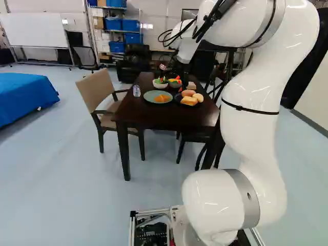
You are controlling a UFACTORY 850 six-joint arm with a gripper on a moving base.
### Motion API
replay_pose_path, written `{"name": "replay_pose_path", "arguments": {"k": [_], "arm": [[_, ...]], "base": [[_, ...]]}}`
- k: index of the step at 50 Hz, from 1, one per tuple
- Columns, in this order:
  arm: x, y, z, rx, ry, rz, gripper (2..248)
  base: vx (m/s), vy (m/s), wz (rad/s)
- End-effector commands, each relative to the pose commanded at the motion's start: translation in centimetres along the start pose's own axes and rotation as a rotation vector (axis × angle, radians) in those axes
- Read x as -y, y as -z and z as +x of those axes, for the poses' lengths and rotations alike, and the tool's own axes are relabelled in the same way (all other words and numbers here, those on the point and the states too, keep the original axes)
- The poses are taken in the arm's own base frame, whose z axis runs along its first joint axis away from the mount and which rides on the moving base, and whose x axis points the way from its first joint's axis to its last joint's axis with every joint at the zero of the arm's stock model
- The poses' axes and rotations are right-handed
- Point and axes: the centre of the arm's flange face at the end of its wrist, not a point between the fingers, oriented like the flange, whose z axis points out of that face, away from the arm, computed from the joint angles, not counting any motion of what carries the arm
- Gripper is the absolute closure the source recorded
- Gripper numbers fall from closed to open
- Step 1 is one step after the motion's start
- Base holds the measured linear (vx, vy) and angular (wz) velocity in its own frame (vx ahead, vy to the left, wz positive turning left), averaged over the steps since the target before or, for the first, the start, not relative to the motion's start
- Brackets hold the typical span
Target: Move the croissant to the empty plate
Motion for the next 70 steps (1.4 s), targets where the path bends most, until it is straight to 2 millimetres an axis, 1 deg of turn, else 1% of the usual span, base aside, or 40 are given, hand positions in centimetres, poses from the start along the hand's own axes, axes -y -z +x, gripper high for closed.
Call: {"name": "replay_pose_path", "arguments": {"k": [14,41,70], "arm": [[-1.5,1.2,-1.8,0.009,-0.013,-0.010,3],[-5.8,3.8,-4.6,0.008,-0.067,-0.034,3],[-8.7,6.3,-9.1,0.009,-0.094,-0.046,3]], "base": [[0.000,0.000,0.000],[0.000,0.000,0.000],[0.000,0.000,0.000]]}}
